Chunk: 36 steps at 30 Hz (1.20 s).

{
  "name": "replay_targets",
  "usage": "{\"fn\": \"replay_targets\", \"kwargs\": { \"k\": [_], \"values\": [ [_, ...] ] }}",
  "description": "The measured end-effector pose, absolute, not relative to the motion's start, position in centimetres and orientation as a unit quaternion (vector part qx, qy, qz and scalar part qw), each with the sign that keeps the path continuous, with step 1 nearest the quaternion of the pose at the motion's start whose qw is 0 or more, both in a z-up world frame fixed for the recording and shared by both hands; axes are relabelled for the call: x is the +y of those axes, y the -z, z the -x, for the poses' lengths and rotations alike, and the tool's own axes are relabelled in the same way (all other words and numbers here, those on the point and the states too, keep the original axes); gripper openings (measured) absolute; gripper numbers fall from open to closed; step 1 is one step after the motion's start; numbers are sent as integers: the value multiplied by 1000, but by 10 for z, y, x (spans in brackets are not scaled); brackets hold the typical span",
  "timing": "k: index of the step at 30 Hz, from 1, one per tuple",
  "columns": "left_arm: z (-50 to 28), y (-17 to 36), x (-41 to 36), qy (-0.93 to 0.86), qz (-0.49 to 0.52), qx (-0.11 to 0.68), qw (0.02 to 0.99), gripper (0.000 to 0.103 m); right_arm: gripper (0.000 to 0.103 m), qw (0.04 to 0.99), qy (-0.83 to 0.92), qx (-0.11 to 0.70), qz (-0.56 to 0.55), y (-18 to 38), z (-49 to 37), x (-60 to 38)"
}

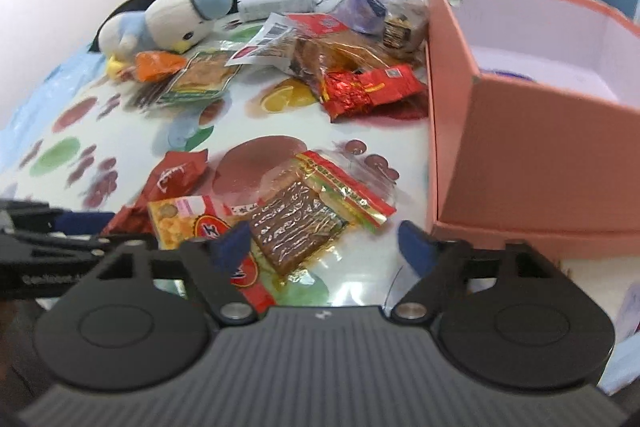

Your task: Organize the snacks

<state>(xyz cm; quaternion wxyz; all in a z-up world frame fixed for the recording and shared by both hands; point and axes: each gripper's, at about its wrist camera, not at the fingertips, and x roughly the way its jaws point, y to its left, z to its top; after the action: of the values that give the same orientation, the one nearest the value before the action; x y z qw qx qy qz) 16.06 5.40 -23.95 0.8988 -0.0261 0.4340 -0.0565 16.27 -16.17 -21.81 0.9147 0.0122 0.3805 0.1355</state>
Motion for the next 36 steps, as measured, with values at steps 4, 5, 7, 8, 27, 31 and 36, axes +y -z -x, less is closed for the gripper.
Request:
{"fn": "replay_targets", "kwargs": {
  "k": [4, 5, 7, 8, 27, 31, 36],
  "values": [
    [-162, 239, 57, 53, 38, 430, 900, 40, 84, 914, -138, 381, -27, 221, -157, -162],
    [-163, 239, 58, 53, 41, 429, 901, 39, 84, 915, -140, 377, -30, 221, -155, -162],
    [-162, 238, 60, 54, 46, 429, 901, 39, 83, 918, -148, 365, -35, 217, -150, -163],
    [-162, 238, 60, 55, 48, 429, 900, 39, 83, 919, -156, 359, -33, 214, -147, -163],
    [-159, 239, 68, 49, 73, 425, 901, 39, 49, 905, -225, 317, 172, 232, -119, -113],
    [-159, 239, 68, 49, 73, 425, 901, 39, 41, 907, -222, 303, 188, 236, -118, -106],
    [-158, 239, 68, 47, 77, 425, 901, 39, 15, 905, -222, 322, 168, 236, -127, -106]
  ]
}}
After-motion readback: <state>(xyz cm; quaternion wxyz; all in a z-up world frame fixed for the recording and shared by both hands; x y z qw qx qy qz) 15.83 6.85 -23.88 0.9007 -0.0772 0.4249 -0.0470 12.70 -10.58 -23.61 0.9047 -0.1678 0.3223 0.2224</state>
